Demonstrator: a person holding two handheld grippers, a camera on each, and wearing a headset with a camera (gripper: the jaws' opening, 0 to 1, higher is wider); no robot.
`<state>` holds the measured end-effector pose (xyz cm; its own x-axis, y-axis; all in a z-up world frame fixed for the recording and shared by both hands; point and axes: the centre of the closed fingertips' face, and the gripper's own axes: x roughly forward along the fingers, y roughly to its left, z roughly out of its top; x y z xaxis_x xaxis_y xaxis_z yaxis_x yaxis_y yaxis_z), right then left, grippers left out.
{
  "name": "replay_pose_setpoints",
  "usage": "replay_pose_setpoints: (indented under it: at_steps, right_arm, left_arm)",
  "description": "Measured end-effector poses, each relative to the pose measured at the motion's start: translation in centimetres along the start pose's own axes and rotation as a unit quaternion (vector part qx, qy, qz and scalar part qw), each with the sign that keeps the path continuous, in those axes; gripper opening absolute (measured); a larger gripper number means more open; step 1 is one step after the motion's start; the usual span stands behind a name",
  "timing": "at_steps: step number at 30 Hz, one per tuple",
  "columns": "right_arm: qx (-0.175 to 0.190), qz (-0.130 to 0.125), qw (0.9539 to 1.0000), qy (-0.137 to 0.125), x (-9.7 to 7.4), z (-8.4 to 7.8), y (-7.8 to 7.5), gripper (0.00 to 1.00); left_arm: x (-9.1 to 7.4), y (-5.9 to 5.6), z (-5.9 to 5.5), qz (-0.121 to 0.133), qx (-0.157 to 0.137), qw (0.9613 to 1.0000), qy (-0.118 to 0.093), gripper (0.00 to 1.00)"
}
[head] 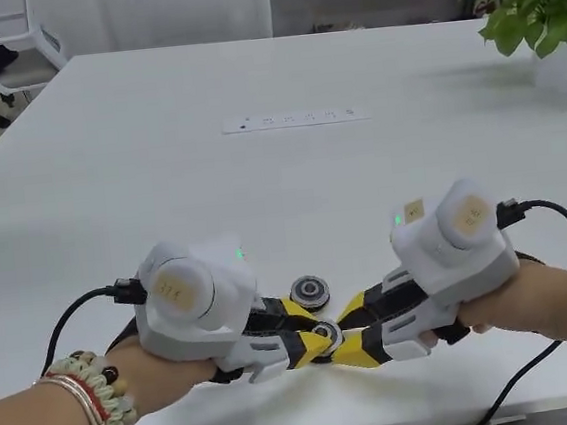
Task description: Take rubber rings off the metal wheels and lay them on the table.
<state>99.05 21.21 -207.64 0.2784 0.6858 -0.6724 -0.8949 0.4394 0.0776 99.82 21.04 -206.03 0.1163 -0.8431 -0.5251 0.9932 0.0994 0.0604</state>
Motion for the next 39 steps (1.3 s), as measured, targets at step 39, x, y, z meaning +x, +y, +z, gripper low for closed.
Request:
replay_pose_setpoints:
  at_steps: [39]
  right_arm:
    - [0.312,-0.022,0.9499,-0.002,-0.3,-0.7,-1.2,0.00]
  left_arm:
    - [-0.1,0.1,0.1,0.006,0.001,0.9999,-0.013,0.08]
